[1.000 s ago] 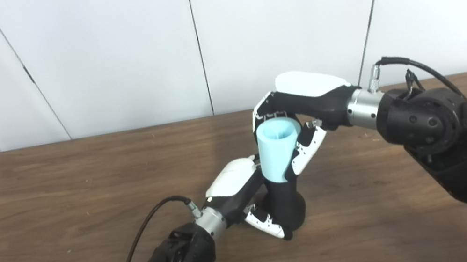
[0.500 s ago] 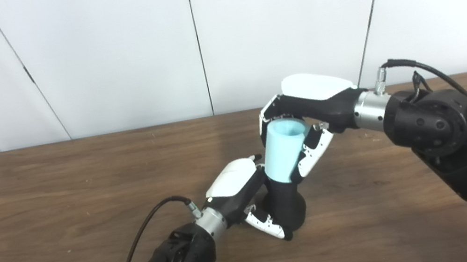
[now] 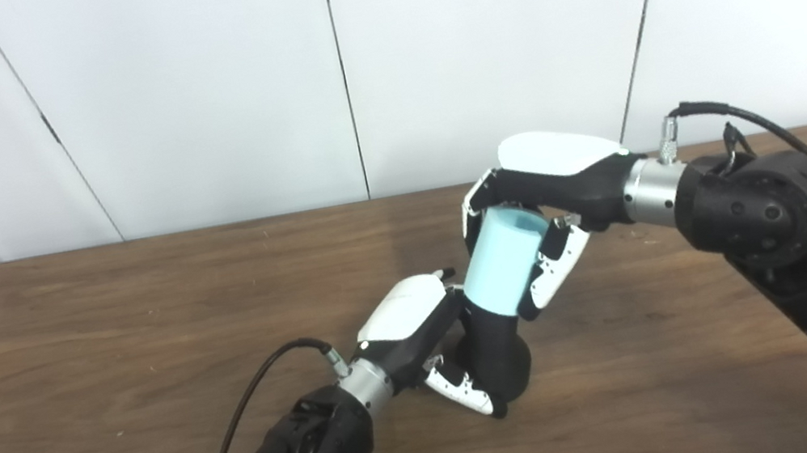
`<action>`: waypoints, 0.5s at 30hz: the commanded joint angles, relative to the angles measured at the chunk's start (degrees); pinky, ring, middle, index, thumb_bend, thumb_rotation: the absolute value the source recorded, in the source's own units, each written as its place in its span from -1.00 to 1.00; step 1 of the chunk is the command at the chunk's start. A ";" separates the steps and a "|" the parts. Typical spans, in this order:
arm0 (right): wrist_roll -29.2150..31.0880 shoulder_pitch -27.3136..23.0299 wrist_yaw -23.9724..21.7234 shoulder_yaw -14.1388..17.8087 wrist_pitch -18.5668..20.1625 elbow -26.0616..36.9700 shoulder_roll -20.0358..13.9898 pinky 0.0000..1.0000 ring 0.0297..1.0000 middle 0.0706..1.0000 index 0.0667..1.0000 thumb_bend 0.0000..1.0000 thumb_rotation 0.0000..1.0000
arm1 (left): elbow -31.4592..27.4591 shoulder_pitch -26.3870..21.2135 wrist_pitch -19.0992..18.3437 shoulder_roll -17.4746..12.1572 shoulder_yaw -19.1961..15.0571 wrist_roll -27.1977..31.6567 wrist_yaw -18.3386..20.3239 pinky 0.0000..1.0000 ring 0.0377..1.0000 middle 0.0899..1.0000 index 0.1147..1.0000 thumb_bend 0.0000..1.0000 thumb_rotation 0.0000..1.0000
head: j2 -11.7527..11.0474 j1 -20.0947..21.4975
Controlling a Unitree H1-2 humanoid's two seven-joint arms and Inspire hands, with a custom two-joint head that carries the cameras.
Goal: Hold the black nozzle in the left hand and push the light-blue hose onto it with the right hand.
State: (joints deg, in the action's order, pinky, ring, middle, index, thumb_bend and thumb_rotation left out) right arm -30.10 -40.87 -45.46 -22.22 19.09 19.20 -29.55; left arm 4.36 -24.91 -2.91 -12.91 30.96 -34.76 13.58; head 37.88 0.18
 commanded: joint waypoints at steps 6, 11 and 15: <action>-0.84 -0.89 -0.57 0.10 -0.54 1.86 -0.82 -0.38 -0.29 -0.17 0.00 0.03 -1.00 | 2.40 2.18 -2.51 -1.27 1.65 -0.97 5.27 1.00 0.18 -0.20 -0.13 0.05 -1.00 | 0.30 -0.14; -1.19 -1.60 -0.97 -0.82 -0.55 2.09 0.34 -0.37 -0.28 -0.14 -0.01 0.03 -1.00 | 2.31 2.20 -2.50 -1.25 1.65 -1.02 5.27 1.00 0.18 -0.20 -0.13 0.05 -1.00 | 0.66 0.01; -0.82 -2.16 -1.34 -1.45 -1.54 2.18 0.75 -0.37 -0.28 -0.15 -0.01 0.03 -1.00 | 2.60 2.21 -2.48 -0.90 1.88 -1.26 5.07 1.00 0.18 -0.20 -0.13 0.05 -1.00 | 0.75 -0.07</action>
State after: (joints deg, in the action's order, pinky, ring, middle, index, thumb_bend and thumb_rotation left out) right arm -31.85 -40.89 -45.67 -23.29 19.09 19.42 -29.01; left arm 4.32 -24.88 -2.91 -12.96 30.92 -34.76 13.78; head 38.50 0.09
